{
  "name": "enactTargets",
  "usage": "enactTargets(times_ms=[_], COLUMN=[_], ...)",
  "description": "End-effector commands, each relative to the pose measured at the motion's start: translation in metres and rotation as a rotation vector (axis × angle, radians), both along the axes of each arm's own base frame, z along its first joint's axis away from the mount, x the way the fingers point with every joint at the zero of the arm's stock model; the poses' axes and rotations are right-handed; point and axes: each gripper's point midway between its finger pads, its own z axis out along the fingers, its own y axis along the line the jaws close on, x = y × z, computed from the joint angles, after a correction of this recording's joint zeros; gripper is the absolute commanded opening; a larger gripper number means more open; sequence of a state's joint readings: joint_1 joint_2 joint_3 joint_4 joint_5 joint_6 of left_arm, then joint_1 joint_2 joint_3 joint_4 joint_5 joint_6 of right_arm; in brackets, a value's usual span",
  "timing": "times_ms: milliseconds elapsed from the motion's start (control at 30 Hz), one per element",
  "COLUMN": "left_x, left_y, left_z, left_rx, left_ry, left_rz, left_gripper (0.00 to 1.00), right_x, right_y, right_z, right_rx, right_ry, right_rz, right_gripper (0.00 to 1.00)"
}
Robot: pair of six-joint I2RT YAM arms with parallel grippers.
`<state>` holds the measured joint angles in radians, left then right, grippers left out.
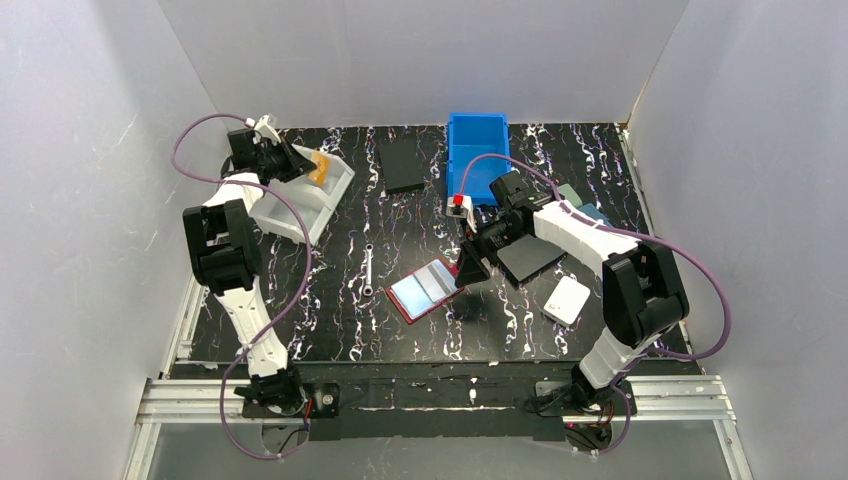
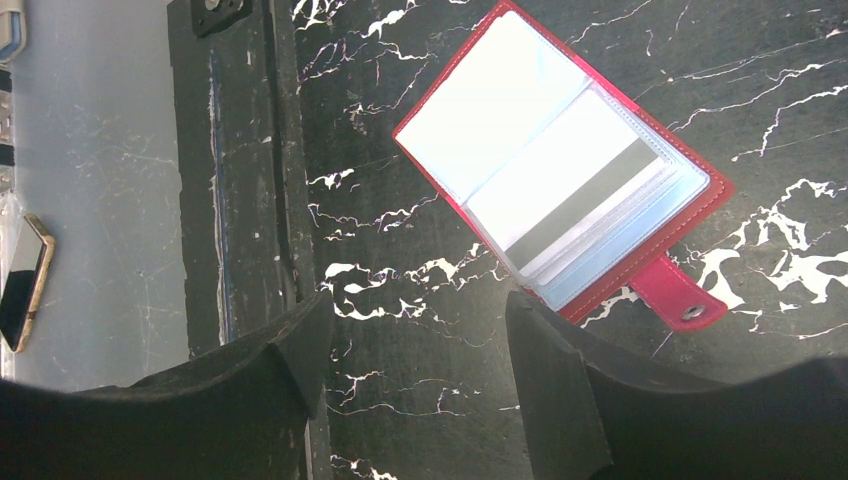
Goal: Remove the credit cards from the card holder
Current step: Place the credit card in the storage box.
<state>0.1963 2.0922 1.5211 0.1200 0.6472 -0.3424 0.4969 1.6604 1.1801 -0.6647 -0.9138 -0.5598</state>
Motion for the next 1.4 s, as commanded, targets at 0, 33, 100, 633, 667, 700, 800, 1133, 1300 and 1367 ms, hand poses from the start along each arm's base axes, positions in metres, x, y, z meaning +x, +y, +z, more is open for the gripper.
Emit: enactTargets(times_ms=[0, 33, 100, 633, 667, 700, 800, 1133, 1300, 1367], left_x=[-0.009, -0.009, -0.010, -0.009, -0.009, -0.009, -0.009, -0.002, 0.003, 0.002], left_y=[-0.004, -0.005, -0.006, -0.009, -0.009, -0.009, -0.011, -0.003, 0.020, 0.034], left_z=[0.035, 0.036, 0.037, 0.005, 0.003, 0.001, -0.004, 0.007, 0.051, 0.068], left_rx=[0.009, 0.009, 0.003, -0.005, -0.006, -0.002, 0.007, 0.093, 0.220, 0.285], left_ry=[-0.071, -0.074, -0.079, 0.065, 0.072, 0.074, 0.087, 0.096, 0.030, 0.015], left_rz=[-0.047, -0.054, -0.068, -0.151, -0.152, -0.154, -0.157, -0.089, 0.012, 0.078], left_gripper=[0.00, 0.00, 0.00, 0.00, 0.00, 0.00, 0.00, 0.30, 0.43, 0.43], right_x=[0.002, 0.002, 0.002, 0.002, 0.002, 0.002, 0.001, 0.002, 0.002, 0.002], right_y=[0.004, 0.005, 0.004, 0.005, 0.005, 0.005, 0.005, 0.005, 0.005, 0.004], right_z=[0.007, 0.007, 0.007, 0.007, 0.006, 0.006, 0.006, 0.005, 0.006, 0.005], right_rx=[0.013, 0.012, 0.011, 0.012, 0.012, 0.012, 0.011, 0.010, 0.011, 0.007], right_ry=[-0.020, -0.022, -0.024, -0.020, -0.020, -0.019, -0.018, -0.021, -0.021, -0.025], right_rz=[0.023, 0.024, 0.024, 0.025, 0.026, 0.025, 0.025, 0.026, 0.026, 0.024], right_gripper=[0.72, 0.72, 0.72, 0.72, 0.72, 0.72, 0.72, 0.72, 0.72, 0.72])
